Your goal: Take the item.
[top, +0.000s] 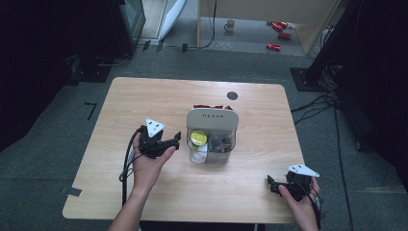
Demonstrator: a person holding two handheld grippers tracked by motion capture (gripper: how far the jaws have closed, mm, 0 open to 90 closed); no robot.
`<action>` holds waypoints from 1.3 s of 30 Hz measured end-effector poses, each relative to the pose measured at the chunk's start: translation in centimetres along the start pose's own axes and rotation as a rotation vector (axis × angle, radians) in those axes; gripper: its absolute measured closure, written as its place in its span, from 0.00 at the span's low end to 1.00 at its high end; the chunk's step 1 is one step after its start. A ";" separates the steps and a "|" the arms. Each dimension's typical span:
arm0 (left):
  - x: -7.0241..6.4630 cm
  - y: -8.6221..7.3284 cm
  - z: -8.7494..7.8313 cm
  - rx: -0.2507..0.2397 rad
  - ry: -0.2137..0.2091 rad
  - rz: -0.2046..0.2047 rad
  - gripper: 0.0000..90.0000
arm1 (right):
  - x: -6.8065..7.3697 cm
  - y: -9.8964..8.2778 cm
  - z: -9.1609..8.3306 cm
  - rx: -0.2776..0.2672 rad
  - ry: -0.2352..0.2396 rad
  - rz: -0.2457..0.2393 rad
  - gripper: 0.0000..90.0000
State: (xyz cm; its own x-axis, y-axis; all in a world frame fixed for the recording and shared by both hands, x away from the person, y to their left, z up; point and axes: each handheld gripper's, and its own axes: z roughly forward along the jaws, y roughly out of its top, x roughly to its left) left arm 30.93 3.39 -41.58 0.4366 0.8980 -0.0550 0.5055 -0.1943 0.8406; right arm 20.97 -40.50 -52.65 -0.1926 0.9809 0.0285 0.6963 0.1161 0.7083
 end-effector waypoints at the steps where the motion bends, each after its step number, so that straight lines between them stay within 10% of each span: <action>1: -0.1 0.1 0.1 -0.001 -0.009 0.001 0.30 | 0.0 0.0 0.0 0.001 0.000 0.001 0.00; 29: -2.6 3.5 2.6 -0.033 -0.219 0.094 0.45 | 0.0 0.0 0.0 -0.001 0.001 0.001 0.00; 39: -3.1 2.8 1.7 -0.050 -0.229 0.127 0.43 | 0.0 0.0 0.0 -0.001 0.001 -0.003 0.00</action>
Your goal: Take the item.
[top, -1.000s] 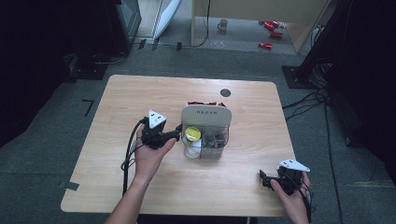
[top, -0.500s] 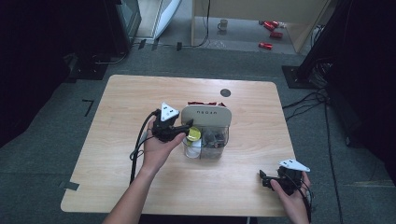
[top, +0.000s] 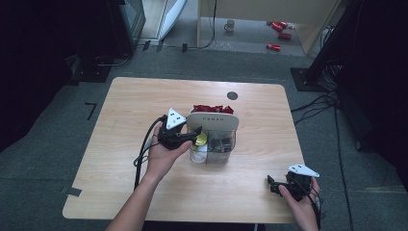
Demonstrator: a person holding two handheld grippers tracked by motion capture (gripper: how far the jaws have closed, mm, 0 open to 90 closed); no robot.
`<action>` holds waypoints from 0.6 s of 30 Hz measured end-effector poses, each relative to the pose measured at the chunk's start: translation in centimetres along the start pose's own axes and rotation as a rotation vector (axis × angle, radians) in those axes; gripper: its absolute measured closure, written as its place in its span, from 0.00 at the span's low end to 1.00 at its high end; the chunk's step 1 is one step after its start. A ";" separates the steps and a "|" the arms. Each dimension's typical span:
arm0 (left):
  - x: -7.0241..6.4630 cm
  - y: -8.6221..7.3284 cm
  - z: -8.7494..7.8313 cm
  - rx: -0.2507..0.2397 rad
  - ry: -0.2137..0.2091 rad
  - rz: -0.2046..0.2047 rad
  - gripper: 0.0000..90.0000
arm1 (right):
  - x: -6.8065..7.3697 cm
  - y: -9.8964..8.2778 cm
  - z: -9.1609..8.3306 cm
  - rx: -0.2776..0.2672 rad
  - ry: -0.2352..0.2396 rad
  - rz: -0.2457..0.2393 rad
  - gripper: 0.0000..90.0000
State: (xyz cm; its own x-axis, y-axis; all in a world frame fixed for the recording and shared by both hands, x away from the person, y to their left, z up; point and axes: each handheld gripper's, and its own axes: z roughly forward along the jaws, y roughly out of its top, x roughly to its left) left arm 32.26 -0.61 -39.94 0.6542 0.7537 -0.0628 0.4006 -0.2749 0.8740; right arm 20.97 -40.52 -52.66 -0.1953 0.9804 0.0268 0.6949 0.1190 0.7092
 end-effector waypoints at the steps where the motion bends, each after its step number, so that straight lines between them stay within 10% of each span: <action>1: 0.0 0.0 0.0 0.000 0.000 0.000 0.42 | 0.0 0.0 0.0 0.000 0.000 0.000 0.00; 18: -1.5 -2.8 -3.1 -0.002 -0.057 -0.002 0.36 | 0.0 0.0 0.0 0.001 -0.001 0.001 0.00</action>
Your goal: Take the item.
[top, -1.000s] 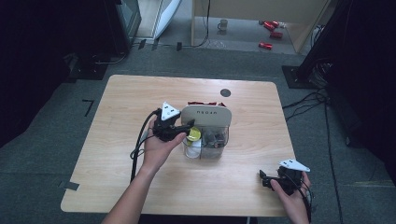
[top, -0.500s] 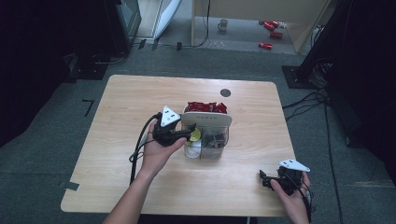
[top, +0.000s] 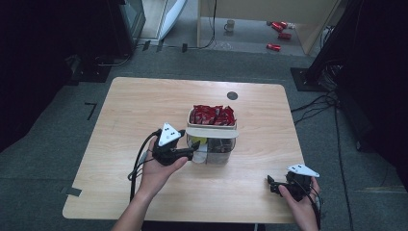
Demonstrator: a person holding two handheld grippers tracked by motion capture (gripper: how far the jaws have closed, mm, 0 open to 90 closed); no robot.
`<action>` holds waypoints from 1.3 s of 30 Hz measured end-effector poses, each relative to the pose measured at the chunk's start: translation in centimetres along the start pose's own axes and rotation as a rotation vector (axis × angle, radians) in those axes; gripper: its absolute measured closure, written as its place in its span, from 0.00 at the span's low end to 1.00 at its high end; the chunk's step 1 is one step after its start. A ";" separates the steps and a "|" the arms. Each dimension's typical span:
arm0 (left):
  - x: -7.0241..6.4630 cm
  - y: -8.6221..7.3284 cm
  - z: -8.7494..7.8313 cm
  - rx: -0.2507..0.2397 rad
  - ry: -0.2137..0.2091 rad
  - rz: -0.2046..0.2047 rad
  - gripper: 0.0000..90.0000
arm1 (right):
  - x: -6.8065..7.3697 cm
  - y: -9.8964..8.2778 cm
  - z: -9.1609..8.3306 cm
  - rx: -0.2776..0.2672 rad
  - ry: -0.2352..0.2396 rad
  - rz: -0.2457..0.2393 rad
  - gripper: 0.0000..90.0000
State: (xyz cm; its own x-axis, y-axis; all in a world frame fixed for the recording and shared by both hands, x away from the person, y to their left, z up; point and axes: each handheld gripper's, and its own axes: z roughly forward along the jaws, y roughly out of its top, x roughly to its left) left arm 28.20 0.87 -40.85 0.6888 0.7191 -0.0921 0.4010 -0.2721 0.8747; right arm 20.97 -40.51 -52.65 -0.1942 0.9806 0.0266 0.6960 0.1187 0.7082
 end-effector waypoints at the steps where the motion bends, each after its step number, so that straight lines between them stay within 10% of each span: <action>1: 0.0 -0.1 -0.2 0.001 0.002 0.006 0.36 | 0.0 0.0 0.0 0.000 0.000 -0.001 0.00; 12: 0.6 -0.4 -2.3 -0.035 0.017 -0.006 0.35 | 0.0 0.0 0.0 0.000 0.000 0.000 0.00; 29: 2.1 1.0 2.2 -0.026 0.157 -0.082 0.51 | 0.0 0.0 0.0 0.000 0.001 -0.002 0.00; 39: 2.5 1.8 3.4 -0.038 0.155 -0.089 0.63 | 0.0 0.0 0.0 0.000 0.001 0.001 0.00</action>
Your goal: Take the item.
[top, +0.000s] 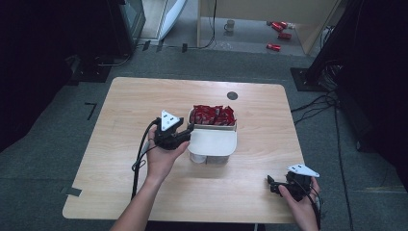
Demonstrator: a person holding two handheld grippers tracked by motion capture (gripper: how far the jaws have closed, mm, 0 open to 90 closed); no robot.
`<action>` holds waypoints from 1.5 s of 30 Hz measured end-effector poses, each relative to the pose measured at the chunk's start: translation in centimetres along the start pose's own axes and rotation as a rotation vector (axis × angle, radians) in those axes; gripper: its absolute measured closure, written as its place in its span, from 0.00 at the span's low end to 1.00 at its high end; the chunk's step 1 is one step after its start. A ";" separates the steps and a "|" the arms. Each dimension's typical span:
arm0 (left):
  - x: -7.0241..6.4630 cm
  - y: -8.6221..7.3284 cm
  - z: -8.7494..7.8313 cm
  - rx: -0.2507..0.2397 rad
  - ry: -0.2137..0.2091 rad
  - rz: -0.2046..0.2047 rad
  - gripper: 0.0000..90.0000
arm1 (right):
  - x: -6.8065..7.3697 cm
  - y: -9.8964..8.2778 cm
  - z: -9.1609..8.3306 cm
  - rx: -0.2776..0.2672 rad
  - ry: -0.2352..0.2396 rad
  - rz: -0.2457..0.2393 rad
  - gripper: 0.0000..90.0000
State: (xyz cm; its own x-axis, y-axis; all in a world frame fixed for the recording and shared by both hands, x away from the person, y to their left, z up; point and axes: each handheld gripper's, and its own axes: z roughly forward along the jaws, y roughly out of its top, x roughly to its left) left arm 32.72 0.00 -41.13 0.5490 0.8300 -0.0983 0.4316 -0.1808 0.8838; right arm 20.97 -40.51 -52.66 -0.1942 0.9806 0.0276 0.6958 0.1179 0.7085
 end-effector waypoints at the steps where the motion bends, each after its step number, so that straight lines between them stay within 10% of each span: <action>1: -0.1 0.0 0.2 0.002 0.000 0.005 0.65 | 0.0 0.0 0.0 0.000 0.000 0.000 0.00; 26: -0.8 0.9 1.1 0.013 0.044 0.070 1.00 | 0.0 0.0 0.0 -0.001 0.000 0.000 0.00; 45: -0.1 3.2 -2.0 -0.085 0.007 0.075 1.00 | 0.0 0.0 0.0 0.001 0.000 0.001 0.00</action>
State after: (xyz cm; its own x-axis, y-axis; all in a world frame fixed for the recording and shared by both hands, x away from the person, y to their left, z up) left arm 32.64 0.35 -37.38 0.5724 0.8195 -0.0272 0.3271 -0.1979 0.9240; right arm 20.96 -40.50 -52.66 -0.1938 0.9806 0.0286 0.6965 0.1170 0.7080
